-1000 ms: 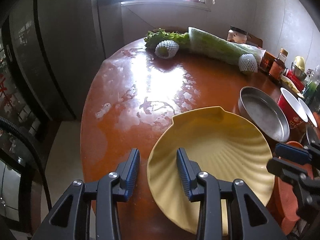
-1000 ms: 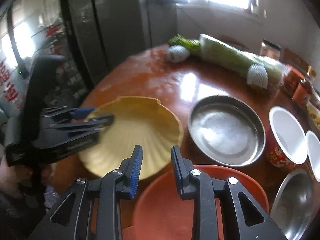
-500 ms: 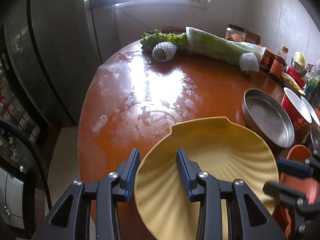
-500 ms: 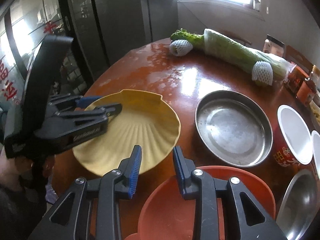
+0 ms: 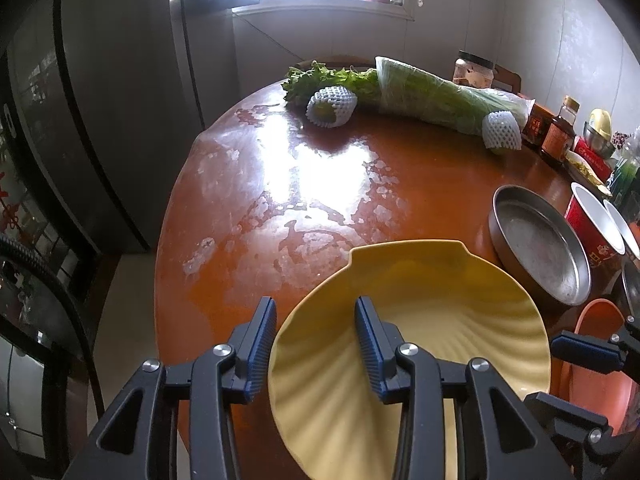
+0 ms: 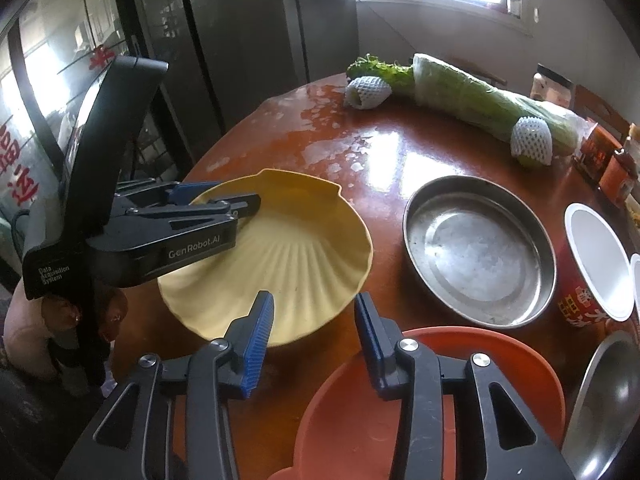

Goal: Organize plates and bowls
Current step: 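Lift the yellow shell plate with the left gripper, set it down, open, then close the left gripper on the rim of the coral-orange plate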

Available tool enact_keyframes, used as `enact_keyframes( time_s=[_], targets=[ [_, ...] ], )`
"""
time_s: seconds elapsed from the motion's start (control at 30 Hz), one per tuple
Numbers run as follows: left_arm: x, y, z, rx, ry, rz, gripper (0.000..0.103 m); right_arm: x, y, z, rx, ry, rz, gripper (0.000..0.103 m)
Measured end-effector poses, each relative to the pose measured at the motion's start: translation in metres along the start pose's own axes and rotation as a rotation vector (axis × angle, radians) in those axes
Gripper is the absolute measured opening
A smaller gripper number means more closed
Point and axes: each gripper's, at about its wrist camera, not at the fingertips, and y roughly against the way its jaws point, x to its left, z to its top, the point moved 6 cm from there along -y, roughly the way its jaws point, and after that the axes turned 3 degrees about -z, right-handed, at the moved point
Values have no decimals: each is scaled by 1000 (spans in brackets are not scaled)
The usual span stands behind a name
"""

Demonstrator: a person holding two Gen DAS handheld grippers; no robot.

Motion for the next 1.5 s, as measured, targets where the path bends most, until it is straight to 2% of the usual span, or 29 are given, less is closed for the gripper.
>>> enact_keyframes(
  time_s=[0.07,0.13,0.2,0.43,0.8,1.17,1.5],
  targets=[
    [1,3,0,-8,4,4,43,0,2,0,-7,-2,4,44],
    [4,7,0,-20,10,8,51,-1,3,0,-9,-5,-9,45],
    [6,14,2,-37,13,20,54,-3,5,0,-12,-12,-8,46],
    [1,50,7,-102,20,-3,58,-12,29,3,-70,-39,-26,52],
    [-59,101,12,-169,-59,-112,60,-38,96,-4,-183,-107,-74,59],
    [-122,106,-6,-124,-135,-179,60,-62,148,-36,-243,-169,-111,60],
    [-146,93,-46,-33,-153,-190,60,-71,161,-85,-202,-207,-123,61]
  ],
)
